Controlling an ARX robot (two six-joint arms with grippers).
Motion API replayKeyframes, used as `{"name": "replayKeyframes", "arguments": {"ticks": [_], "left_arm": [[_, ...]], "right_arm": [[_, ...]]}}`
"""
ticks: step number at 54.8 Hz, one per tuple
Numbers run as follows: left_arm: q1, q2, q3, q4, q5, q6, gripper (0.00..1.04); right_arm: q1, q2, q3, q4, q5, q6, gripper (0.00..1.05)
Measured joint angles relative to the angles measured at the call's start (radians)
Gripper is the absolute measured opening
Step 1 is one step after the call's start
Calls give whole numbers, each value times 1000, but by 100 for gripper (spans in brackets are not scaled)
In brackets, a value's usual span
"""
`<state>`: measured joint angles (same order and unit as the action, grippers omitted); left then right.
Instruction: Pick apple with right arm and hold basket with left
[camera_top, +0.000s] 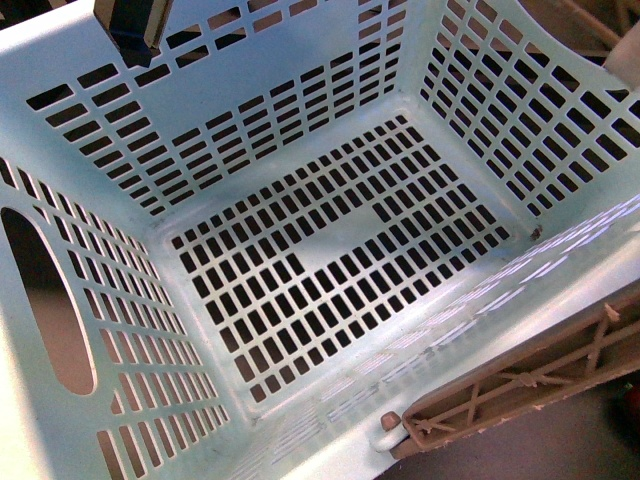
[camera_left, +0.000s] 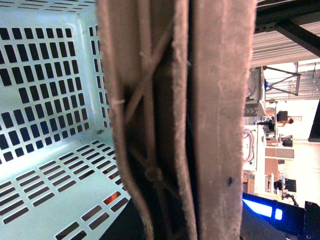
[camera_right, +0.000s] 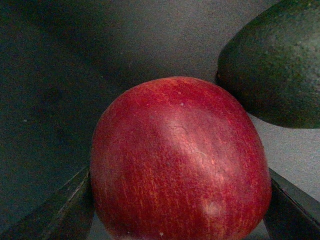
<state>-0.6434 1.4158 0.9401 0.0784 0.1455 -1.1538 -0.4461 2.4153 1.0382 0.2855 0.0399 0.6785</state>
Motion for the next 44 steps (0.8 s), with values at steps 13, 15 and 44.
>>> {"name": "replayKeyframes", "arguments": {"ticks": [13, 15, 44], "left_arm": [[0, 0, 0, 0, 1, 0, 17], [0, 0, 0, 0, 1, 0, 17], [0, 0, 0, 0, 1, 0, 17]], "right_arm": [[-8, -166, -127, 30, -29, -135, 79], [-8, -216, -150, 35, -42, -158, 79], [163, -1049, -281, -131, -262, -259, 79]]}}
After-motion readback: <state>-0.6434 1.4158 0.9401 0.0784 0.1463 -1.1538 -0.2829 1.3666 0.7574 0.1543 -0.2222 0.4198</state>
